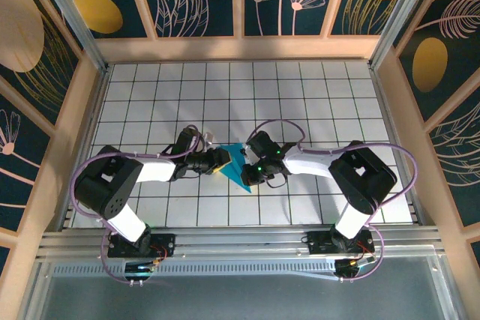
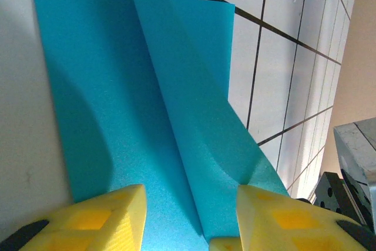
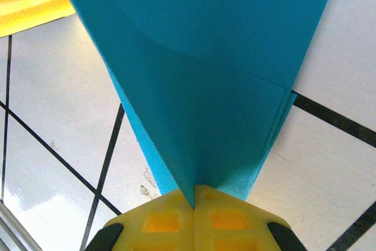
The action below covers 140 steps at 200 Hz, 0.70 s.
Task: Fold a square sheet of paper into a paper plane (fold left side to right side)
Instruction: Fourth fold the wing at the center of the table.
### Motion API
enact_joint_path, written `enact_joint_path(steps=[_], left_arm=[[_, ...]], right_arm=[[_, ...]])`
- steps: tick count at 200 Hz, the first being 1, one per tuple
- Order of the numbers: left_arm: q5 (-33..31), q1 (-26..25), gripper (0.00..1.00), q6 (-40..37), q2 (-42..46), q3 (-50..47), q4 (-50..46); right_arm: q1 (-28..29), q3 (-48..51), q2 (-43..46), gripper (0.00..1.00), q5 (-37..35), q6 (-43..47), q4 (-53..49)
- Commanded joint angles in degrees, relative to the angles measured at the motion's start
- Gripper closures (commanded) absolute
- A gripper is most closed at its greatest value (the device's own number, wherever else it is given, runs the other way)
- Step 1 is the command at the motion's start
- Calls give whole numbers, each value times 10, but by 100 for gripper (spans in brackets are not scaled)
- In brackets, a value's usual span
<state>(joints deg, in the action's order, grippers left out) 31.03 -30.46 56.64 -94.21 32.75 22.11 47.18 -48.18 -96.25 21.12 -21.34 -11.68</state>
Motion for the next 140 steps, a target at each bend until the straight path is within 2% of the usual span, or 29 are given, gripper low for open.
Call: enact_joint_path(steps=[1,54,140], left_arm=[[3,-5,55,3,-11,17,21],[0,-9,55,-8,-31,36,1],[-45,-13,56,-36,-70,62,-78]], right_arm=[[-4,9,4,100,10,-1,12],[-5,9,0,100,14,0,12],[-12,14,-2,100,32,2,24]])
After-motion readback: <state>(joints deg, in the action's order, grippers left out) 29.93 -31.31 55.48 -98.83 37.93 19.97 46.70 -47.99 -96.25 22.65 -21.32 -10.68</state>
